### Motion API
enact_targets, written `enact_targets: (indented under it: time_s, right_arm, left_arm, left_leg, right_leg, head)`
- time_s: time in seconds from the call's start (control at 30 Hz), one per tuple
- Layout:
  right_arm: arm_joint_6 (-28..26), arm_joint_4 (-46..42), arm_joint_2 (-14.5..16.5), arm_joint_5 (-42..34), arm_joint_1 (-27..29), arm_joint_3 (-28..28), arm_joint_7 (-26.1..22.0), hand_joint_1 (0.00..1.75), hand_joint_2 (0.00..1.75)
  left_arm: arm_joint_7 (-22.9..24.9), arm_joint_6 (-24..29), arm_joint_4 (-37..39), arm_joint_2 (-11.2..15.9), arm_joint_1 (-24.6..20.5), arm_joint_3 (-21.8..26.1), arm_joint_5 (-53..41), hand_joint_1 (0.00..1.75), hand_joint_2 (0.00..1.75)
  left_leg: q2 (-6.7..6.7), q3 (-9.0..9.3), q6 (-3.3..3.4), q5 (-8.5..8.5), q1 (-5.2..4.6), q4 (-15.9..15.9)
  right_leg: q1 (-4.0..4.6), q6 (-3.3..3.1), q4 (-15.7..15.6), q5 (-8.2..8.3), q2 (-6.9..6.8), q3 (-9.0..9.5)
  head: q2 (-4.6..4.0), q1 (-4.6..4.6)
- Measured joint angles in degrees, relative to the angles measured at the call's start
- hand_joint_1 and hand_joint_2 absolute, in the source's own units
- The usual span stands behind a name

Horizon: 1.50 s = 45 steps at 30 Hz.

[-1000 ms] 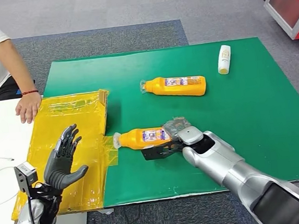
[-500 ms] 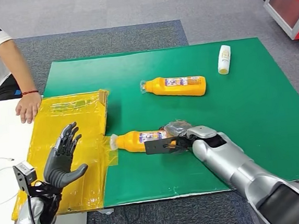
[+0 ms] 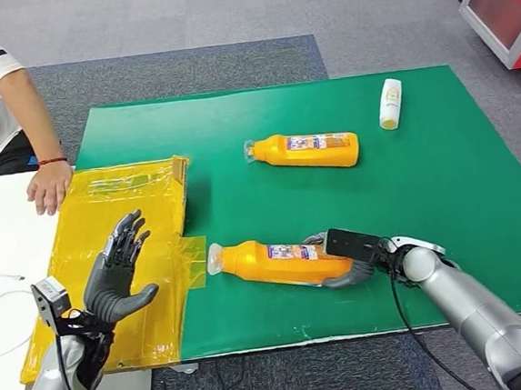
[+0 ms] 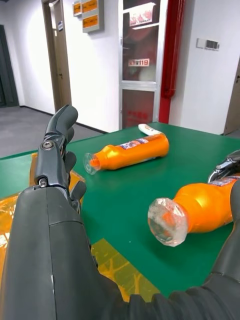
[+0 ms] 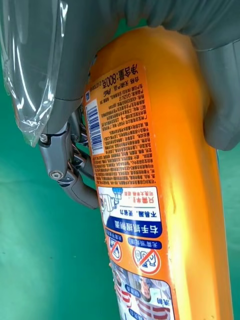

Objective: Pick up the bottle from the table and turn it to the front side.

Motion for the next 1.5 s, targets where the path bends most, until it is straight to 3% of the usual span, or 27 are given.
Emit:
enact_targets:
  time_s: [0.2, 0.6, 0.8, 1.0, 1.1, 1.3, 1.5]
  right_arm:
    - [0.2, -0.1, -0.3, -0.6, 0.3, -0.1, -0.3, 1.75, 1.75]
    - [6.2, 0.1, -1.1, -12.7, 3.8, -0.7, -5.4, 1.75, 1.75]
    - [6.4, -1.8, 0.1, -20.0, 8.1, -5.0, -4.4, 1.75, 1.75]
    - [4.0, -6.2, 2.4, -22.7, 11.4, -10.7, -1.6, 1.75, 1.75]
    - [3.2, -8.9, 3.8, -23.0, 12.6, -12.6, -0.9, 1.75, 1.75]
    - [0.9, -13.7, 6.4, -21.7, 13.4, -13.7, 0.1, 1.75, 1.75]
    - [-2.0, -17.4, 8.8, -17.6, 13.4, -13.3, -0.3, 1.75, 1.75]
  left_arm:
    - [-0.1, 0.0, 0.3, 0.0, -0.1, -0.3, 0.1, 0.00, 1.75]
    - [-0.4, 0.1, 1.9, 0.0, -0.4, -1.9, 0.5, 0.00, 1.75]
    - [-0.3, 1.0, 2.0, 0.1, 0.3, -2.4, 0.8, 0.00, 1.75]
    - [0.5, 0.4, 1.9, 0.3, 2.2, -2.3, 1.9, 0.00, 1.75]
    - [0.6, -3.7, 1.9, 0.3, 2.8, -2.1, 5.4, 0.00, 1.75]
    - [1.9, -17.0, 4.4, 0.3, 2.2, -1.9, 17.1, 0.00, 1.75]
    - [4.2, -22.9, 8.6, 0.8, 0.2, -1.9, 21.4, 0.00, 1.75]
  left_leg:
    - [0.00, 0.00, 0.00, 0.01, 0.00, 0.0]
    - [-0.01, -0.06, 0.00, 0.00, 0.00, 0.0]
    - [-0.07, -0.13, 0.01, -0.01, 0.00, 0.0]
    - [-0.06, -0.14, 0.01, -0.01, 0.00, 0.0]
    - [-0.06, -0.15, 0.01, -0.01, 0.00, 0.0]
    - [-0.06, -0.15, 0.01, 0.00, 0.00, 0.0]
    - [-0.06, -0.15, -0.01, 0.02, 0.00, 0.0]
  right_leg:
    - [0.00, 0.00, 0.0, 0.00, 0.00, 0.00]
    - [0.00, 0.02, 0.0, -0.01, 0.00, -0.03]
    - [0.00, 0.05, 0.0, -0.03, -0.07, -0.03]
    - [0.01, 0.05, 0.0, -0.03, -0.07, -0.06]
    - [0.01, 0.04, 0.0, -0.03, -0.08, -0.07]
    - [0.01, 0.04, 0.0, -0.04, -0.07, -0.08]
    - [0.01, 0.04, 0.0, -0.03, -0.07, -0.08]
  head:
    - [-0.01, 0.01]
    - [0.00, 0.00]
    - [0.00, 0.00]
    - [0.00, 0.00]
    - [0.00, -0.01]
    - [0.00, 0.00]
    - [0.00, -0.01]
